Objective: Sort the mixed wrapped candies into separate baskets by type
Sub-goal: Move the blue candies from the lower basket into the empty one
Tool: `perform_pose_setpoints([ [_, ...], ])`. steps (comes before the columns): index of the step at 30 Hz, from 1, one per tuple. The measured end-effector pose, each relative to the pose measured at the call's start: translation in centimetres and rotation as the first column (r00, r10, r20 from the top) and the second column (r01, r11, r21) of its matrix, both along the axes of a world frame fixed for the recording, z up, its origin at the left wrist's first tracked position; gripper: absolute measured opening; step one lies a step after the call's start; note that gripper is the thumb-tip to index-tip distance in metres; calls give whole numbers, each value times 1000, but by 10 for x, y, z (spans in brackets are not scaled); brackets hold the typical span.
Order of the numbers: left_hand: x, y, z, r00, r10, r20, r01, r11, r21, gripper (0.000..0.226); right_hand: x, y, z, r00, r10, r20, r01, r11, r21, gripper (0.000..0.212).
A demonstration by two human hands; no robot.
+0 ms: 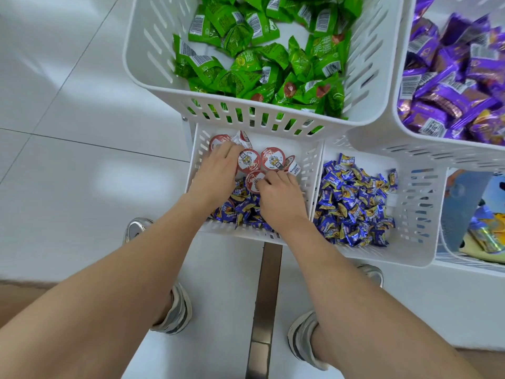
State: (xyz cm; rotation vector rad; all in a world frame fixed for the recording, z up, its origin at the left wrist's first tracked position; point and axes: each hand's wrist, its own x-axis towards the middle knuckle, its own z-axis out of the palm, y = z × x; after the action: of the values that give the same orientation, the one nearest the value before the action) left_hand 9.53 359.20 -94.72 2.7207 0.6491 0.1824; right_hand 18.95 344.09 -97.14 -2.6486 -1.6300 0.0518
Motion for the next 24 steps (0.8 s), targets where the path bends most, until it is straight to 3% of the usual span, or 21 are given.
perform_pose_setpoints([
  [3,-7,-3,-7,992,-83,-93,83,997,-3,74,-3,-1,1,999,21,-31,-22,1000,-18,27],
  [5,-13,-8,-10,998,11,-68,-9,1000,20,68,-4,-2,2,998,48,-49,-51,997,-53,29],
  [7,-21,-16,-10,988,152,-12,-151,988,33,45,-3,-5,2,996,76,-54,-80,994,-78,29],
  [9,-25,-24,-11,987,158,-35,-156,986,55,23,-1,-8,1,994,107,-25,-108,991,-73,29],
  [13,-24,-49,-20,952,129,-278,-96,987,128,43,-6,-12,-5,990,130,46,-128,990,-56,36],
  [16,-27,-56,-24,935,133,-330,-110,990,88,63,-13,-17,-7,997,72,34,-72,997,-6,39],
  [19,-33,-50,-18,940,132,-316,-96,987,127,55,-14,-19,4,996,1,-91,-2,1000,-12,46],
  [24,-48,-42,-8,926,232,-297,-179,964,194,44,-25,-2,16,944,-193,-269,134,966,-220,75],
])
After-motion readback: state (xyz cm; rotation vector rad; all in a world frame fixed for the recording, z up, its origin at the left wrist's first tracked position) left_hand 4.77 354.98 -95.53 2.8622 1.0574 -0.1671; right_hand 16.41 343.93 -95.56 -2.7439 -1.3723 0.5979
